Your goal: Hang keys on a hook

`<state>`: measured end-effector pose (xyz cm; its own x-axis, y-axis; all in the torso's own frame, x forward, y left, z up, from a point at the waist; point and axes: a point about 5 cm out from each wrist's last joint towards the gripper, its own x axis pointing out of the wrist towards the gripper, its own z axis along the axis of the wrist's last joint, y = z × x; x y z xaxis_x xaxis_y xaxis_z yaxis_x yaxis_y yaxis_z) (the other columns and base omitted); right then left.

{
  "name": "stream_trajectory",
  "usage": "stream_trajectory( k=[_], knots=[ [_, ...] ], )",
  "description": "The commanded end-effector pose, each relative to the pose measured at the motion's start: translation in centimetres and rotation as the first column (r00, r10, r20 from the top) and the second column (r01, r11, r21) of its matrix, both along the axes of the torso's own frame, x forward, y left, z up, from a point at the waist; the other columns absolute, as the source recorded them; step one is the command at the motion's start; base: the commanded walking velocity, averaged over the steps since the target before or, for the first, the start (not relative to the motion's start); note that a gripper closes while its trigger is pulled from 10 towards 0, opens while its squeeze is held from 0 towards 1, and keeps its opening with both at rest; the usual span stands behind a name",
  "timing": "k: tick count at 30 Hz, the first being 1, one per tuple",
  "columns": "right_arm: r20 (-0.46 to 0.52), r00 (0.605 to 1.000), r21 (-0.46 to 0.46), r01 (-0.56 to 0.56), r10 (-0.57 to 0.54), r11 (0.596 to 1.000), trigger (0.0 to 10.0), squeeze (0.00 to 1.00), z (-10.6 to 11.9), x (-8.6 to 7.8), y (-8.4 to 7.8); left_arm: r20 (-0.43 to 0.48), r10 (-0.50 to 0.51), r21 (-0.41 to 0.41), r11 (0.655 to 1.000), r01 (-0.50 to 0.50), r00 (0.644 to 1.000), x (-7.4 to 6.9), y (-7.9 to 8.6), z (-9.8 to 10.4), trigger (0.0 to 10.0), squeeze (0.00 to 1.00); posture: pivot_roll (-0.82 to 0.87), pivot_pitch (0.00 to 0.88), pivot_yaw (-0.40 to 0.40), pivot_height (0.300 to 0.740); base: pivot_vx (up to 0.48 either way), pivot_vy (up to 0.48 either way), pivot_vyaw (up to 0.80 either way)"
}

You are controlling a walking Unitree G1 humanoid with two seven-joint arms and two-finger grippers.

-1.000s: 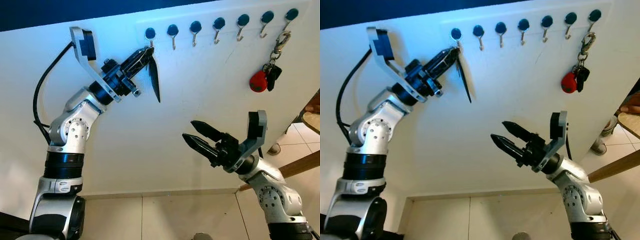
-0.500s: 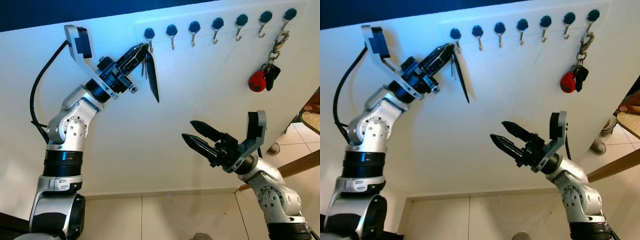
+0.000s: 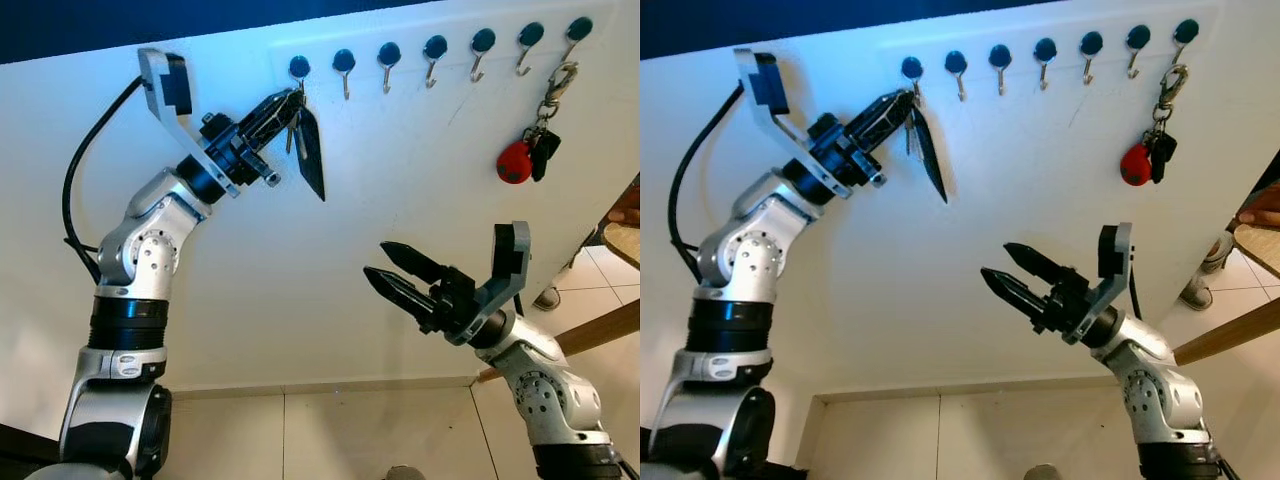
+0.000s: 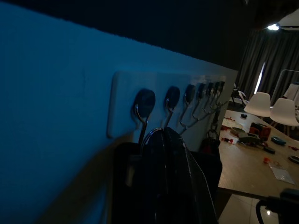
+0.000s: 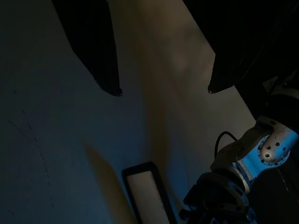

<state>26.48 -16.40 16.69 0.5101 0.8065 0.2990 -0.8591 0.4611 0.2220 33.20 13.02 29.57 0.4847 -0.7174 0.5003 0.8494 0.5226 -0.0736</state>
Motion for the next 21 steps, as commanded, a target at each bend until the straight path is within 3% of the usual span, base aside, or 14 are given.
stream_trajectory(
  k=[1,8,21],
  knots=[
    [-0.003,1.000,-0.009,-0.010,0.010,1.000,10.0,0.00,-0.28,-0.06,0.56,-0.048,0.047,0.003,0.999,-0.047,0.998,0.67,0.33,-0.40,10.0,0.00,-0.20,0.104,0.132,0.740,0.000,0.000,0.00],
    [-0.005,1.000,-0.012,-0.006,0.006,1.000,10.0,0.00,-0.38,-0.10,0.59,-0.061,0.074,-0.019,0.997,-0.075,0.995,1.04,0.78,-0.13,10.0,0.00,-0.20,0.108,0.134,0.740,0.000,0.000,0.00],
    [-0.004,1.000,-0.011,0.002,-0.002,1.000,10.0,0.00,-0.45,-0.02,0.66,-0.081,0.089,0.025,0.996,-0.087,0.993,1.21,0.61,-0.39,10.0,0.00,-0.19,0.111,0.139,0.740,0.000,0.000,0.00]
  ],
)
